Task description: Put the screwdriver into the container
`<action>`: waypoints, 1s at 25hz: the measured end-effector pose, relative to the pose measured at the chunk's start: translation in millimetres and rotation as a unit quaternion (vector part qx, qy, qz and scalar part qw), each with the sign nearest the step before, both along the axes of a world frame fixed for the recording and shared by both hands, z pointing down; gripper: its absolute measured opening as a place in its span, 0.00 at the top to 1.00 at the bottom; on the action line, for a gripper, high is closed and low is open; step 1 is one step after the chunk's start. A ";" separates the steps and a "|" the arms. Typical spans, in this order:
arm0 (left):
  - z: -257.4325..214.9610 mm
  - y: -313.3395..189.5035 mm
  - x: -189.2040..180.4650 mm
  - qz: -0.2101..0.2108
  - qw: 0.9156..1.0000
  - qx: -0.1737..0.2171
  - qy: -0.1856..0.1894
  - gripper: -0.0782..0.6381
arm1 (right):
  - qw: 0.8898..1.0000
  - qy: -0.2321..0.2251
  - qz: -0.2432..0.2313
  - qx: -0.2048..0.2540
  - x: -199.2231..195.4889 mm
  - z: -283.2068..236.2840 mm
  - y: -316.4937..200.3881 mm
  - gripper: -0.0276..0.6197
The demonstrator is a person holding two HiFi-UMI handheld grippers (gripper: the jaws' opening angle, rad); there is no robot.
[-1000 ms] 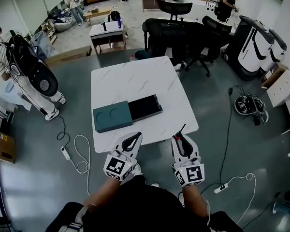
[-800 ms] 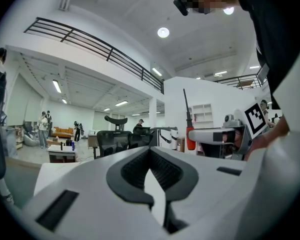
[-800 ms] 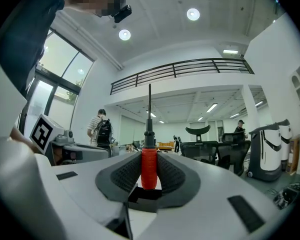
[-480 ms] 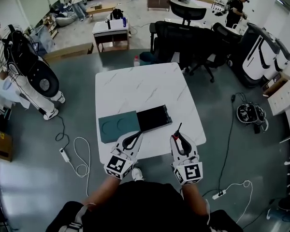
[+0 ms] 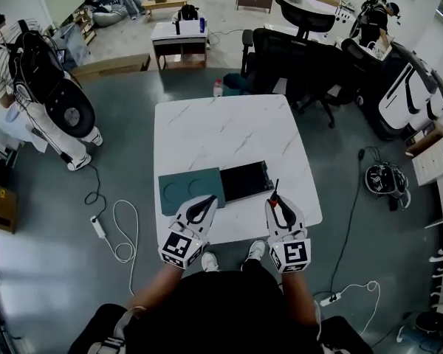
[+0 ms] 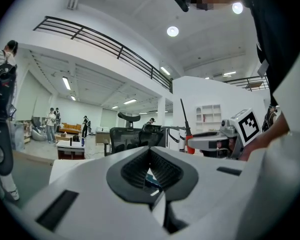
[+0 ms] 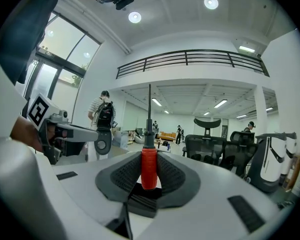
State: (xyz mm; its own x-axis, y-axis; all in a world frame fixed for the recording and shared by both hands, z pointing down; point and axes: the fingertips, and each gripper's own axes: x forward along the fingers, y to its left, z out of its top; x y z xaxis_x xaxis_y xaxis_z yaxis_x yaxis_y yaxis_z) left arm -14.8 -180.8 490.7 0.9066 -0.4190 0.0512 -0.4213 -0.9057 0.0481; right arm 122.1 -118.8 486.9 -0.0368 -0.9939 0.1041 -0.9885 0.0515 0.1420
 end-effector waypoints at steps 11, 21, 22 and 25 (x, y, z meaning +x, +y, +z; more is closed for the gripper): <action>8.6 -23.4 12.9 -0.063 0.998 -0.008 -0.018 0.88 | 0.996 0.055 -0.055 -0.054 30.1 36.6 -47.1 0.79; 25.3 -41.1 29.5 -0.129 0.991 -0.021 -0.043 0.88 | 0.971 0.137 -0.130 -0.146 64.3 108.9 -90.7 0.79; 26.8 -41.6 30.3 -0.134 0.990 -0.022 -0.044 0.88 | 0.966 0.154 -0.140 -0.156 66.4 116.7 -93.9 0.79; 31.9 -43.1 33.5 -0.147 0.987 -0.027 -0.051 0.88 | 0.944 0.209 -0.175 -0.186 69.9 141.1 -103.6 0.79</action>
State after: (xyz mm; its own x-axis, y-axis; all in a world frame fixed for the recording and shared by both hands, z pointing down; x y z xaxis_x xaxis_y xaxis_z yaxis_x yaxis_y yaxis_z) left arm 18.6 -223.8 522.6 0.7349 -0.6575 0.1659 -0.6708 -0.7408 0.0357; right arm 192.0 -222.4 628.0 -0.2349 -0.8202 0.5216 -0.7636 0.4878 0.4231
